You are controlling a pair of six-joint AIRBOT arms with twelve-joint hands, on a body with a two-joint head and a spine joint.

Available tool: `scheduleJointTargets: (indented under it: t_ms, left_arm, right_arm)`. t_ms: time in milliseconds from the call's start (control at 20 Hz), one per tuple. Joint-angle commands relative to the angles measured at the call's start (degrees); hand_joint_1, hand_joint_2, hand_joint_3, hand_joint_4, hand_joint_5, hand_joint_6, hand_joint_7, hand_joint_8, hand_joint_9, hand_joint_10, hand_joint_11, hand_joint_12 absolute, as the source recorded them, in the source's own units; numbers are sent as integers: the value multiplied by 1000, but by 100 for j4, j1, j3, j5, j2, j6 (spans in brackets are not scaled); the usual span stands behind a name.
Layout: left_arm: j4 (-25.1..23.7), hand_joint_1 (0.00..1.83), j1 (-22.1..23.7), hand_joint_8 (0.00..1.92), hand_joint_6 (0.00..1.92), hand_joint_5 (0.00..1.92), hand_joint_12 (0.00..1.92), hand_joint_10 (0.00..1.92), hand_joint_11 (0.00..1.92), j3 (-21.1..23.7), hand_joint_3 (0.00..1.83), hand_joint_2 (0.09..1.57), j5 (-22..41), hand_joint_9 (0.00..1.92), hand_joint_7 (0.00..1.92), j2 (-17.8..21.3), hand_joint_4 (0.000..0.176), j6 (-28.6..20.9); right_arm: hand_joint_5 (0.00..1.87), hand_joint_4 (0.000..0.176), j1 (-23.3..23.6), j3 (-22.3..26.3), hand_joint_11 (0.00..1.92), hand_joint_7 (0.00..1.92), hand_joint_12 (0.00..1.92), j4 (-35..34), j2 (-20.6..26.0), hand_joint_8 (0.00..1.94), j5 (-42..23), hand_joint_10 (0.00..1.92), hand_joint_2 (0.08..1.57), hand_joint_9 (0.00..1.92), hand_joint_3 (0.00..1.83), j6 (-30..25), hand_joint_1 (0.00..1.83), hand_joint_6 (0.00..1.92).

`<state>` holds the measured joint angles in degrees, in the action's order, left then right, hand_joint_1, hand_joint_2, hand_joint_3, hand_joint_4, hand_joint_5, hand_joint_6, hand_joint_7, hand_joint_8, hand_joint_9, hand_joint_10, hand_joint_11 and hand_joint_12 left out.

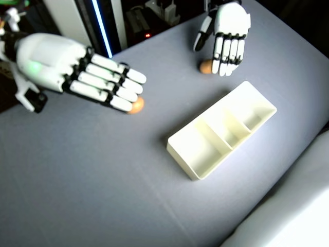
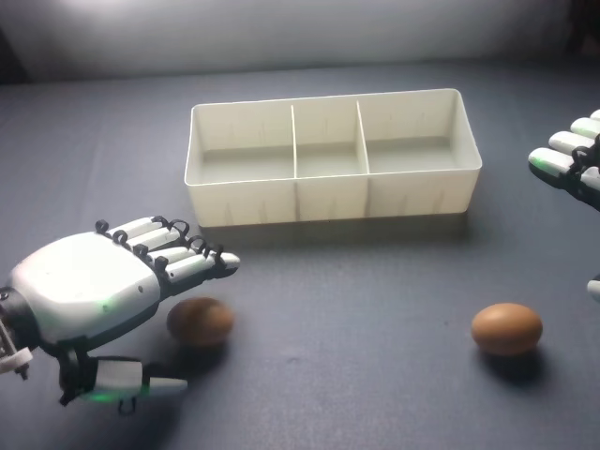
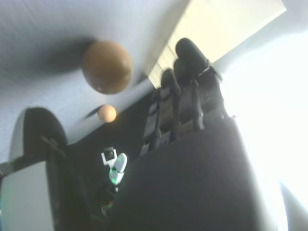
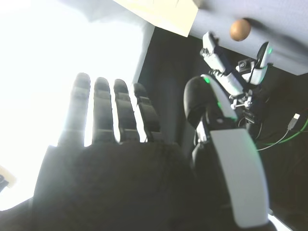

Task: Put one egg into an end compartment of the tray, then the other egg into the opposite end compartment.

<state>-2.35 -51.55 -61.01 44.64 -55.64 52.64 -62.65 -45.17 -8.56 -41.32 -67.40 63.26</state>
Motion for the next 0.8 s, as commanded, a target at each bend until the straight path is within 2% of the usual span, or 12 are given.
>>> scheduleJointTargets:
  t_ms: [0, 50, 150, 200, 250, 300, 450, 500, 550, 600, 650, 750]
  left_arm:
    - [8, 778, 68, 908, 750, 0, 1920, 1097, 0, -33, 6, 1146, 475, 0, 55, -49, 0, 5]
    - [-5, 815, 79, 1045, 884, 0, 1921, 1243, 0, -55, 8, 1161, 404, 0, 79, -82, 0, 5]
    - [-5, 816, 86, 1088, 989, 0, 1907, 1404, 0, -91, 12, 1189, 347, 18, 179, -132, 0, 4]
    - [-5, 832, 91, 1094, 1000, 39, 1918, 1471, 0, -103, 7, 1191, 329, 150, 297, -151, 0, 4]
    - [-5, 919, 98, 1243, 975, 160, 1920, 1570, 151, -118, 0, 1172, 340, 356, 454, -170, 0, -21]
    - [-6, 902, 103, 1346, 952, 219, 1921, 1607, 190, -132, 4, 1187, 351, 429, 515, -187, 0, -63]
    - [-64, 888, 110, 1548, 913, 410, 1921, 1764, 536, -187, 3, 1194, 417, 769, 791, -250, 0, -226]
    - [-69, 984, 118, 1579, 1309, 643, 1921, 1787, 859, -190, 9, 1247, 424, 951, 933, -259, 0, -226]
    - [-69, 1001, 120, 1585, 1399, 685, 1921, 1793, 945, -190, 9, 1262, 452, 997, 968, -263, 0, -226]
    - [-69, 1069, 121, 1854, 1362, 739, 1921, 1895, 1319, -184, 0, 1246, 514, 1253, 1126, -258, 0, -237]
    - [-69, 1092, 121, 1908, 1328, 766, 1921, 1916, 1529, -174, 0, 1235, 576, 1429, 1268, -238, 0, -247]
    - [-69, 1093, 122, 1920, 1342, 755, 1921, 1921, 1504, -132, 0, 1239, 742, 1420, 1270, -162, 0, -247]
  right_arm:
    - [0, 0, 42, -18, 0, 0, 0, -35, -4, 0, -709, 0, 1409, 0, 26, 6, 421, 0]
    - [0, 0, 38, -19, 0, 0, 0, -40, -6, 0, -709, 0, 1407, 0, 25, 5, 424, 0]
    - [0, 0, 35, -19, 0, 0, 0, -43, -6, 0, -709, 0, 1415, 0, 27, -1, 424, 0]
    - [0, 0, 33, -19, 0, 0, 0, -47, -7, 0, -709, 0, 1419, 0, 29, -1, 424, 0]
    - [0, 0, 27, -19, 0, 0, 0, -53, -8, 0, -709, 0, 1420, 0, 29, -1, 425, 0]
    - [0, 0, 24, -19, 0, 0, 0, -59, -8, 0, -709, 0, 1416, 0, 26, -1, 429, 0]
    - [0, 0, 17, -19, 0, 0, 0, -74, -17, 0, -709, 0, 1408, 0, 18, -1, 470, 0]
    - [0, 0, 15, -19, 0, 0, 0, -81, -18, 0, -709, 0, 1409, 0, 18, -1, 470, 0]
    - [0, 0, 11, -19, 0, 0, 0, -87, -18, 0, -709, 0, 1409, 0, 18, -1, 470, 0]
    - [0, 0, 7, -19, 0, 0, 0, -94, -18, 0, -709, 0, 1411, 0, 19, -1, 475, 0]
    - [0, 0, 2, -19, 0, 0, 0, -100, -18, 0, -710, 0, 1411, 0, 18, -1, 472, 0]
    - [0, 0, 1, -19, 0, 0, 0, -102, -18, 0, -711, 0, 1416, 0, 19, -1, 446, 0]
